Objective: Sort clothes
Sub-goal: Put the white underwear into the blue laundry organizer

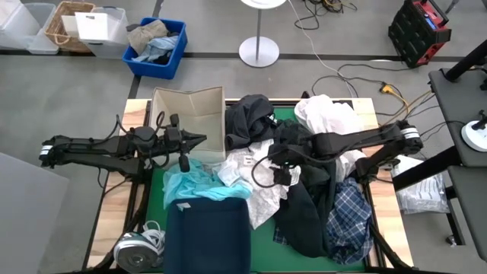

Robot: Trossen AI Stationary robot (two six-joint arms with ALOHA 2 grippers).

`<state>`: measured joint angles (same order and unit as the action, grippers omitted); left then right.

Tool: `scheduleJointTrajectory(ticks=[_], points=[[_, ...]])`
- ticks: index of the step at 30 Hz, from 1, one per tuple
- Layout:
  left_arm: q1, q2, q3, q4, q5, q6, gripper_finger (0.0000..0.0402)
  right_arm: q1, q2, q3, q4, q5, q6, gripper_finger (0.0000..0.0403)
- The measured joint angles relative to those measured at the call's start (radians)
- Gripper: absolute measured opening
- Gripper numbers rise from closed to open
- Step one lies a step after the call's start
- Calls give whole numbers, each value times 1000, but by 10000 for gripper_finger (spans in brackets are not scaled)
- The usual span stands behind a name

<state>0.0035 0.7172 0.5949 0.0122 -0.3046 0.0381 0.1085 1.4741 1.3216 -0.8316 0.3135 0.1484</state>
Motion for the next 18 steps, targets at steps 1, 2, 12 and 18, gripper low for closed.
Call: scheduleJointTrajectory(ticks=[1,2,12,18], points=[[0,0,0,0,0,1,0,0,17,0,0,1,4,345],[0,1,0,0,0,1,0,-1,31,0,0,1,15,340],[0,2,0,5,0,1,0,-11,140,0,15,37,11,181],[0,2,0,7,0,1,0,-11,98,0,54,54,8,29]])
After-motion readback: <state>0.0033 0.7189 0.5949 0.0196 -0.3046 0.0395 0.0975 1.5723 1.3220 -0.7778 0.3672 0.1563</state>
